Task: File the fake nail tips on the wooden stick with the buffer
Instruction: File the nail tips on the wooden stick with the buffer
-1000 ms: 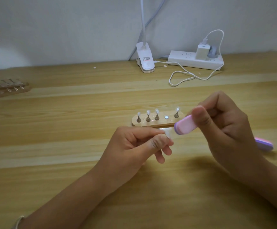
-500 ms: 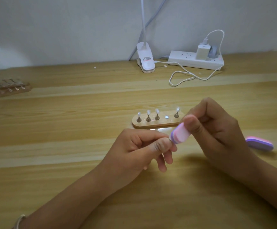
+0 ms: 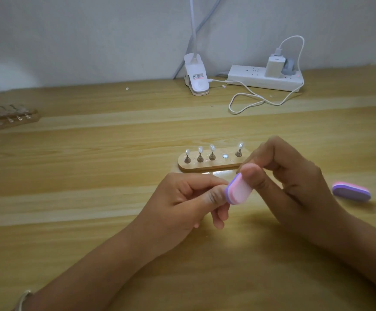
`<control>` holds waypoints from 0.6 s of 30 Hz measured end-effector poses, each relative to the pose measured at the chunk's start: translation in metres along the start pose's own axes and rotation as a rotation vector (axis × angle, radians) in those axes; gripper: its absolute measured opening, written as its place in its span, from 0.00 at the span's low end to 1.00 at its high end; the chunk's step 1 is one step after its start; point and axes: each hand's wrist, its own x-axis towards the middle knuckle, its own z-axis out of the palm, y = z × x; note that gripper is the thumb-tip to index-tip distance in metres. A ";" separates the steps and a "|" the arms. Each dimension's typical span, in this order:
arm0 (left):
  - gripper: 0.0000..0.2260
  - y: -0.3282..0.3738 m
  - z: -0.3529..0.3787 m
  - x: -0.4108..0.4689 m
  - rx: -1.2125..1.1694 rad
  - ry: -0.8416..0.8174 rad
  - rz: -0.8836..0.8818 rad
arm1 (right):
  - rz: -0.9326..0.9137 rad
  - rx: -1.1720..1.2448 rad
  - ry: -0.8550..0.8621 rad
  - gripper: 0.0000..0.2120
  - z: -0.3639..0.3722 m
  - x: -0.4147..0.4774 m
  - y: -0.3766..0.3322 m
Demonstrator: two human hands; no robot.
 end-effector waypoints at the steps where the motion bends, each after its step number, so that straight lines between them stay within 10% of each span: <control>1: 0.09 0.000 0.000 0.000 0.008 0.001 -0.006 | 0.016 -0.014 0.014 0.11 -0.003 0.001 0.002; 18: 0.12 0.001 0.002 0.000 0.009 -0.097 -0.009 | -0.005 -0.002 -0.053 0.10 -0.004 -0.001 0.002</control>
